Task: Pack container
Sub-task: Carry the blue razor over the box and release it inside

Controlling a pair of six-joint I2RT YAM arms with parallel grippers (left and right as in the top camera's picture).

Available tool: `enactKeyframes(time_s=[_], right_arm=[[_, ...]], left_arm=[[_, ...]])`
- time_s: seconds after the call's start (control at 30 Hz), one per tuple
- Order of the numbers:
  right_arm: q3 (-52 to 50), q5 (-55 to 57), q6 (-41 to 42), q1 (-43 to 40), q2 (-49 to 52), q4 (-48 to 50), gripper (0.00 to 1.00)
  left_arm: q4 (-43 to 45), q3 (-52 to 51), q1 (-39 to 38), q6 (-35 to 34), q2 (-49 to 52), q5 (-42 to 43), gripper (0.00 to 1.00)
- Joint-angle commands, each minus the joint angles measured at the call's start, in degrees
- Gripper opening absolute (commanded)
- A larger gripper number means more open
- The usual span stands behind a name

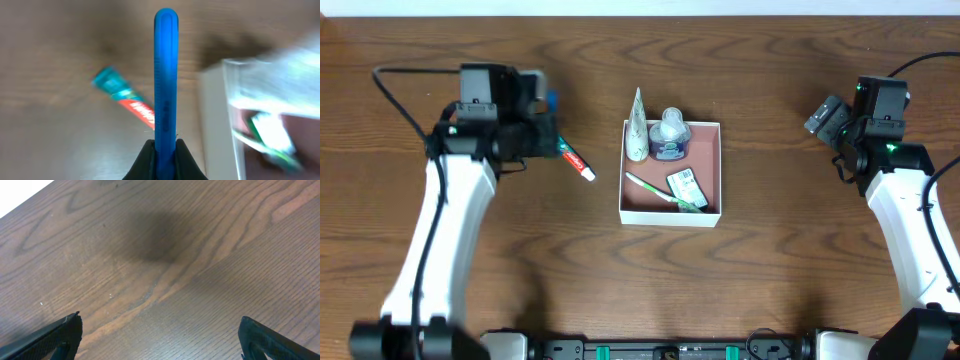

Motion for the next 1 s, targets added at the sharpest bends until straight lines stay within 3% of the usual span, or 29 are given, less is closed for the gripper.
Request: enactKeyframes(time_s=[0.0, 0.37, 0.5, 0.73, 0.8, 0.83, 0.97], right_arm=[[0.37, 0.76, -0.13, -0.37, 0.02, -0.02, 0.99], [0.37, 0.76, -0.15, -0.37, 0.02, -0.02, 0.99], [0.37, 0.74, -0.15, -0.37, 0.02, -0.04, 0.99], [0.37, 0.76, -0.15, -0.37, 0.02, -0.02, 0.99], [0.37, 0.74, -0.15, -0.37, 0.02, -0.04, 0.99], [0.37, 0.74, -0.15, -0.37, 0.02, -0.02, 0.99], [0.37, 0.74, -0.15, -0.37, 0.02, -0.02, 0.99]], left_arm=[[-1.2, 0.72, -6.01, 18.95, -4.02, 5.64, 0.06], [-3.61, 0.63, -27.54, 46.12, -5.77, 3.58, 0.06], [-3.58, 0.55, -30.47, 49.81, -3.61, -2.08, 0.06], [-1.66, 0.55, -31.34, 52.98, 4.13, -2.29, 0.07], [-0.39, 0.55, -31.34, 52.96, 6.21, -2.27, 0.17], [0.24, 0.55, -31.34, 52.96, 6.95, -2.27, 0.27], [2.12, 0.55, -31.36, 52.94, 8.5, -2.25, 0.4]])
